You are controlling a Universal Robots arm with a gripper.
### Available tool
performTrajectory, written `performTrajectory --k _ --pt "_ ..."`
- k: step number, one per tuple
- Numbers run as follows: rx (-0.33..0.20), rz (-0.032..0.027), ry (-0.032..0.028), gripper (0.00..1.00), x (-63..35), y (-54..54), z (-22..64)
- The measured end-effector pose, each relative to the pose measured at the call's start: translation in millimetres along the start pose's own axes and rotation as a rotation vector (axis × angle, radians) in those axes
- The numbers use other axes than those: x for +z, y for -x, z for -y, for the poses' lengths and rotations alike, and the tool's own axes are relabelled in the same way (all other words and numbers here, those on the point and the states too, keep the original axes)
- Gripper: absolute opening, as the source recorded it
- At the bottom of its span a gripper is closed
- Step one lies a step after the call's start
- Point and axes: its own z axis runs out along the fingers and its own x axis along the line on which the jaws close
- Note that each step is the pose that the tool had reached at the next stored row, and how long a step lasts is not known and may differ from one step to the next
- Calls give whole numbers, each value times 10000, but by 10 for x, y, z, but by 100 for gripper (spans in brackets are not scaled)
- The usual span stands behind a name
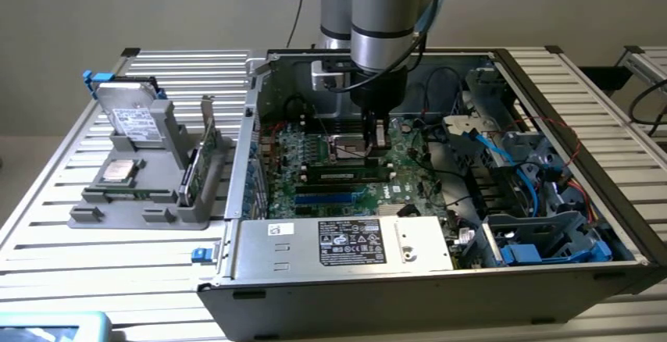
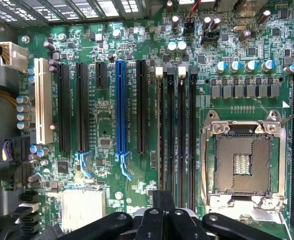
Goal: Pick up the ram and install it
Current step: 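Press down the ram until it locks into place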
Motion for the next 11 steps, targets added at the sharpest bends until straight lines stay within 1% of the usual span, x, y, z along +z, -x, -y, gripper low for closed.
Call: performTrajectory --k 11 --pt "38 3 5 11 12 -2 0"
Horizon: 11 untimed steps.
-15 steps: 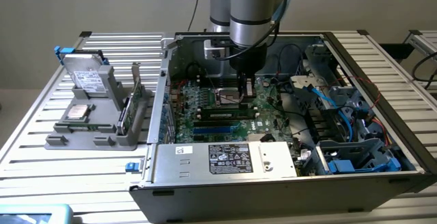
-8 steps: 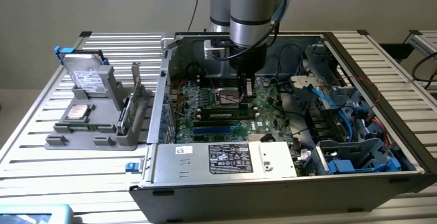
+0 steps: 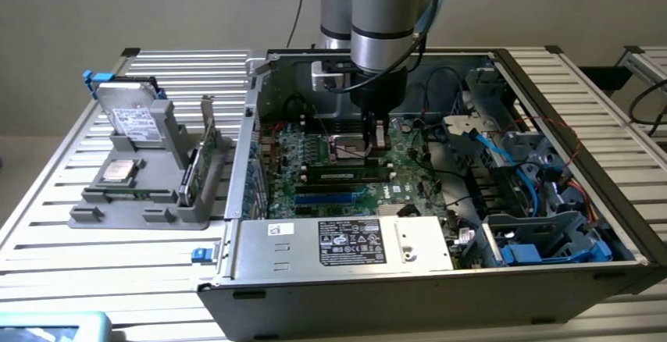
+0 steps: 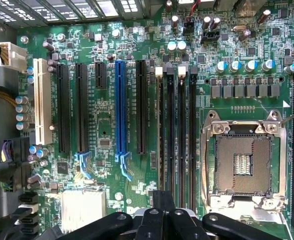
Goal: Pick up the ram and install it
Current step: 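Press down the ram until it locks into place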
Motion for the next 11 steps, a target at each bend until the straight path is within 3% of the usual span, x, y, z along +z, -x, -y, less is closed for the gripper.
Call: performTrajectory --k 11 --pt "11 -1 1 11 28 3 -1"
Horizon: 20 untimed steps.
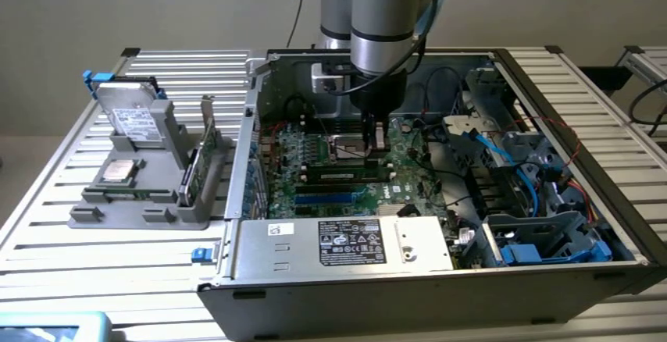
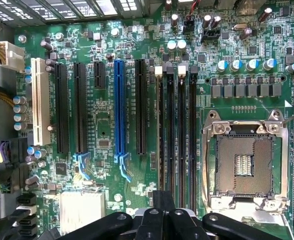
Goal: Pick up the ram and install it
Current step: 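Press down the ram until it locks into place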
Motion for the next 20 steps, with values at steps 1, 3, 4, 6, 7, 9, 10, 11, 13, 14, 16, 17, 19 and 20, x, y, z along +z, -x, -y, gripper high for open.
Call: performTrajectory --k 1,3,4,6,7,9,10,11,13,14,16,17,19,20 --pt "0 -1 0 11 1 0 0" --pt "0 -2 0 11 4 0 0" --pt "0 -1 0 11 5 1 0" --pt "1 1 0 11 6 -1 0" --pt "0 2 0 11 7 -5 0" --pt "1 1 0 11 7 -7 0" --pt "2 1 0 11 7 -7 0" --pt "2 0 0 11 7 -7 0" --pt "1 -1 1 11 8 -8 0" --pt "1 -2 1 11 10 -8 0" --pt "2 -3 1 11 16 -7 0" --pt "2 -4 2 11 19 -7 0" --pt "3 -1 0 11 26 -6 0" --pt "3 2 -1 11 30 -5 0"
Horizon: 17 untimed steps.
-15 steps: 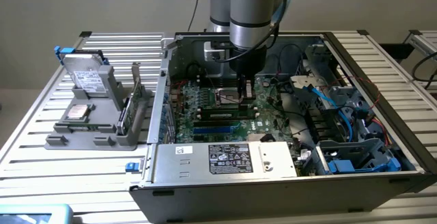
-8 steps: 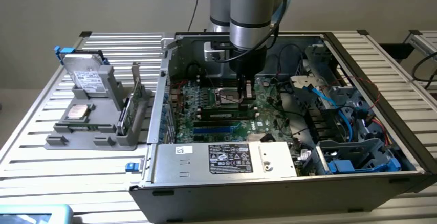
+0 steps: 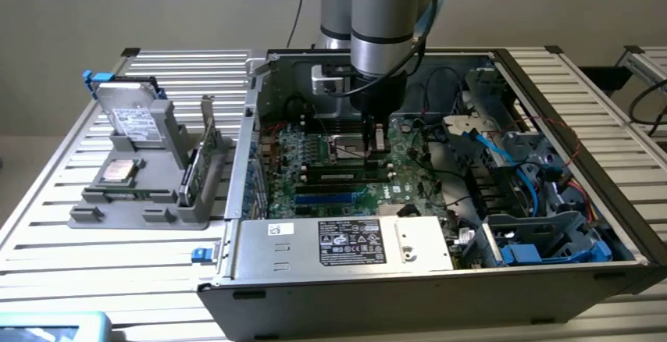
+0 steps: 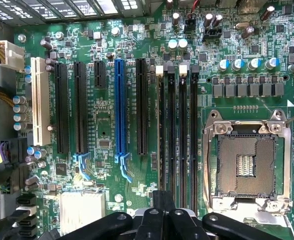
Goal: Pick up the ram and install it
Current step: 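Press down the ram until it locks into place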
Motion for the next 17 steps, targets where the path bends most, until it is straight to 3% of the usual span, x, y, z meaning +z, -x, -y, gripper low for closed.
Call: performTrajectory --k 5,8,13,17 --pt "0 -5 2 11 6 0 -3" --pt "4 2 0 11 -38 -5 -43" --pt "4 -2 0 11 -55 -13 -203" --pt "9 -1 -42 11 -59 -18 -369"
